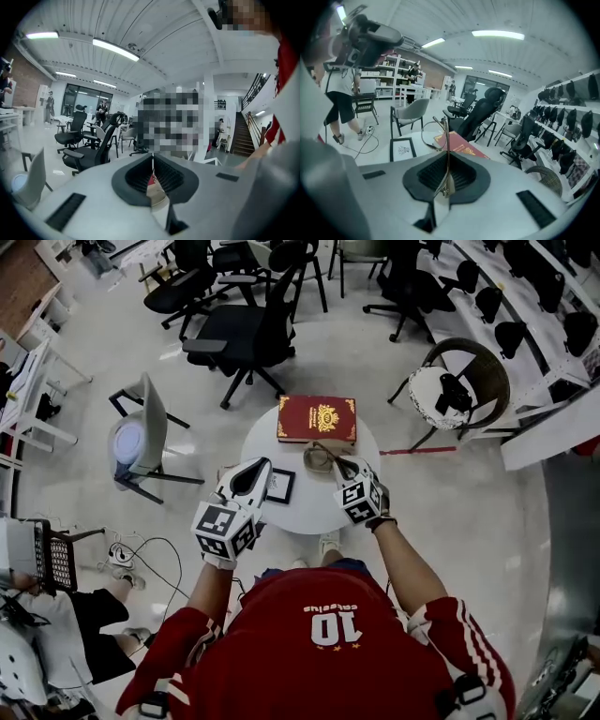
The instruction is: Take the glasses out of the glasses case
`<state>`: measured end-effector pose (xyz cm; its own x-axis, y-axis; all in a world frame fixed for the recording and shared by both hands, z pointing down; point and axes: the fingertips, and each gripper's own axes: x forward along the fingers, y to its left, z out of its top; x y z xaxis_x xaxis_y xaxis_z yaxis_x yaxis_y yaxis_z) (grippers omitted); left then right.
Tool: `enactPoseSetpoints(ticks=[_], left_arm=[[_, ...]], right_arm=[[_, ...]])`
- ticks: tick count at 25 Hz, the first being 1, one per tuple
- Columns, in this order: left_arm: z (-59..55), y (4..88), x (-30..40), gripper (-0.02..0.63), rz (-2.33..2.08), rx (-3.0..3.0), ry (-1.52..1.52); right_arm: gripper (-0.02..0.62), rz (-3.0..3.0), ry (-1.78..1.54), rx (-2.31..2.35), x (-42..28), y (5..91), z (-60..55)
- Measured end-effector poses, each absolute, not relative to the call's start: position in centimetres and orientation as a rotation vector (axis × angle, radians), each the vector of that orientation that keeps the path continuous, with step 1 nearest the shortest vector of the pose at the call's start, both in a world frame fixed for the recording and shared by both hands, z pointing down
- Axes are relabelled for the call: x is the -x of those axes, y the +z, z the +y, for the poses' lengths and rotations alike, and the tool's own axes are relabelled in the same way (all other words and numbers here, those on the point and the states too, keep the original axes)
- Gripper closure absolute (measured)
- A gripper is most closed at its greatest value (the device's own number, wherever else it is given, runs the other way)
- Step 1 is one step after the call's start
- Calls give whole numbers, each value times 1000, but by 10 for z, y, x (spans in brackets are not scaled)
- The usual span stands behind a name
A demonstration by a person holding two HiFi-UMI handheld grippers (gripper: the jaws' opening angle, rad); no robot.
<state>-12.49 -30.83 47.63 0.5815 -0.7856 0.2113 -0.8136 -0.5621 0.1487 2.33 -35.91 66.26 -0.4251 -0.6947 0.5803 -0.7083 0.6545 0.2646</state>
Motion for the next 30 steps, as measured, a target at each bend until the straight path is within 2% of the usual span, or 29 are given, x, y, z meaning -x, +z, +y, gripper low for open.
enactPoseSetpoints(ticks=[14, 30], left_arm=[[-287, 439, 130, 588, -1322, -2660, 120], [-282, 387, 122, 588, -1312, -2746, -7]], right_arm=[[568, -2486, 146, -1284, -8, 527, -320], [568, -2725, 239, -1562, -34, 413, -282]])
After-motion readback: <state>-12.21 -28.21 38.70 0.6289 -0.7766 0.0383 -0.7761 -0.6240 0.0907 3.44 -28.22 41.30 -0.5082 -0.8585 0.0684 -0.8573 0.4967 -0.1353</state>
